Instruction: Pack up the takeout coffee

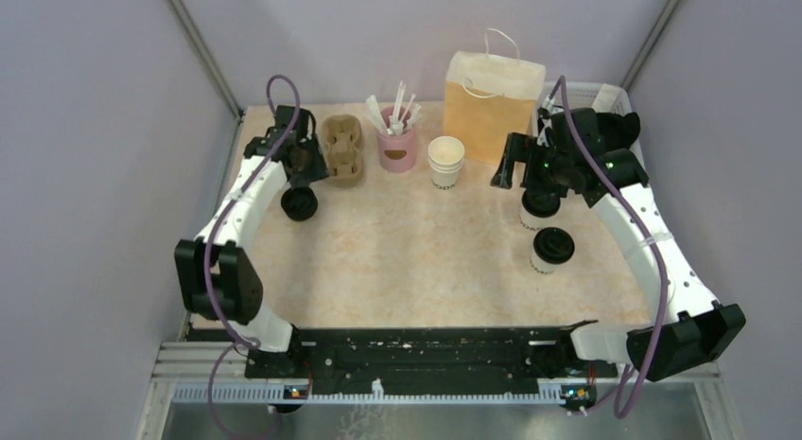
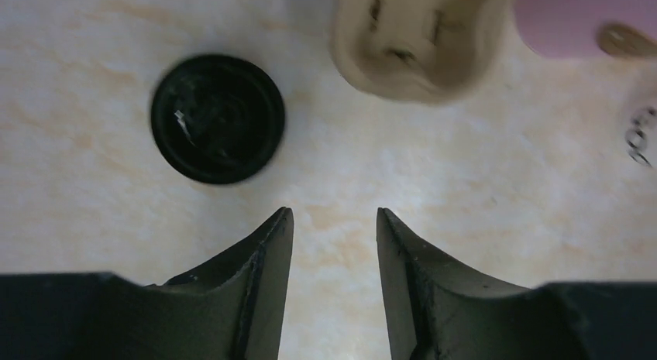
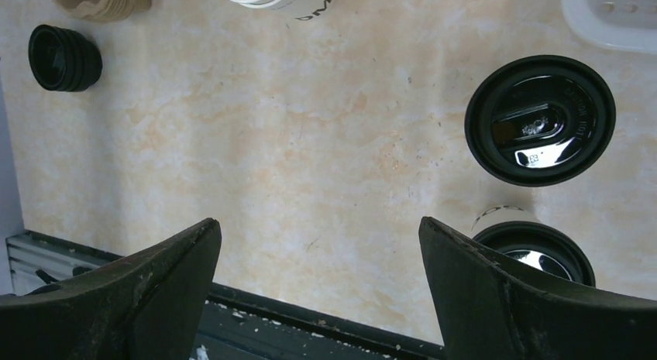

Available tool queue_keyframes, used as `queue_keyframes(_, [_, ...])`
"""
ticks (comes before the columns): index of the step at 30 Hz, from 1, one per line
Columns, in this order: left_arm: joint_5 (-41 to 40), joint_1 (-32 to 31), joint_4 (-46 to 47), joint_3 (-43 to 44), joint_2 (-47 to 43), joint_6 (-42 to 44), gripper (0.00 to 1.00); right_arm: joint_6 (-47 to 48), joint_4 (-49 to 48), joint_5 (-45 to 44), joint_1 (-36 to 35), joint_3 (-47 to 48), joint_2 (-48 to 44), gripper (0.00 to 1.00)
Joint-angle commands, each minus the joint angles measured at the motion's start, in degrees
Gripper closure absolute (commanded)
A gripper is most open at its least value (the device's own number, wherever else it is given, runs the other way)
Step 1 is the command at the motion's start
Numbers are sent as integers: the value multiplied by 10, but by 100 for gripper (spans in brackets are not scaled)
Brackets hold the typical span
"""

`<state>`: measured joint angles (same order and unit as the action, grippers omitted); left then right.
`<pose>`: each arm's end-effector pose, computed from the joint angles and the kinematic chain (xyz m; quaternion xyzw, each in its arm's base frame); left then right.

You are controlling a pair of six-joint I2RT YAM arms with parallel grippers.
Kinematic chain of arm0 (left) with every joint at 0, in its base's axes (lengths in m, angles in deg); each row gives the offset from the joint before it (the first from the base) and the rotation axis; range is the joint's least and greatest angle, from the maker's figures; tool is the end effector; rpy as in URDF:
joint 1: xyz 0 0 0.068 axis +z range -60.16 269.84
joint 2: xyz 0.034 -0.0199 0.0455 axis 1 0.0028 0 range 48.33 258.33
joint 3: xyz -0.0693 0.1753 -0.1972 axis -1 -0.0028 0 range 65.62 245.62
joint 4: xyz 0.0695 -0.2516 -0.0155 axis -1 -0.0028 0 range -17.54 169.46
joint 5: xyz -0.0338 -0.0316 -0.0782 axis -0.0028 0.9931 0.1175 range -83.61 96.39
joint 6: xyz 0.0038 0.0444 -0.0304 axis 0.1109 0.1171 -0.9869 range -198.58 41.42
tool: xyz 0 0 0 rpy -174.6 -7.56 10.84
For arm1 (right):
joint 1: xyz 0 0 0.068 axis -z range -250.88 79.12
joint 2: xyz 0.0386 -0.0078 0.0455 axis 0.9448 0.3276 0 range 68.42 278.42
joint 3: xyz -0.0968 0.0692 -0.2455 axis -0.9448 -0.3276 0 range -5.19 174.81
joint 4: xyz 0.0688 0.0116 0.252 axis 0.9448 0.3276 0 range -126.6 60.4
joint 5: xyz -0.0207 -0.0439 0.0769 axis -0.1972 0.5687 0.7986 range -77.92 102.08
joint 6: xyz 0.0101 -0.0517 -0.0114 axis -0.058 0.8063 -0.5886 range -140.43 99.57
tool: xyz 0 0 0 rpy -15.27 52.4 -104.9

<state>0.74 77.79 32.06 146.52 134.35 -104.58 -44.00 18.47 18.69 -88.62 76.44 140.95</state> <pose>0.3113 -0.0629 0.3279 -0.1305 0.9369 -0.0605 0.3186 0.2361 0.0799 0.3847 0.0254 0.9255 0.1820 0.3313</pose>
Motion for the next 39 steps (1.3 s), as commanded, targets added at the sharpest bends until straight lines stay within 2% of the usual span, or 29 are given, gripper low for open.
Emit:
queue_keyframes(1, [-39,61,105,44,96,84,50,25,-20,-33,3,20,-4,2])
queue_keyframes(4, [-33,62,143,100,181,122,50,29,-31,-39,2,31,14,2])
queue_keyframes(9, [-12,62,82,296,331,131,51,70,-23,-34,2,90,62,2])
queue_keyframes(12, [-9,62,86,349,379,130,51,94,-17,-39,2,111,87,2])
queue_keyframes(18, [22,62,99,371,409,133,62,112,-15,-62,2,116,106,2])
queue_keyframes(24, [39,62,86,355,401,146,68,115,-25,-63,3,111,113,1])
queue_keyframes(39, [25,62,73,383,438,147,74,112,-30,-50,3,100,113,1])
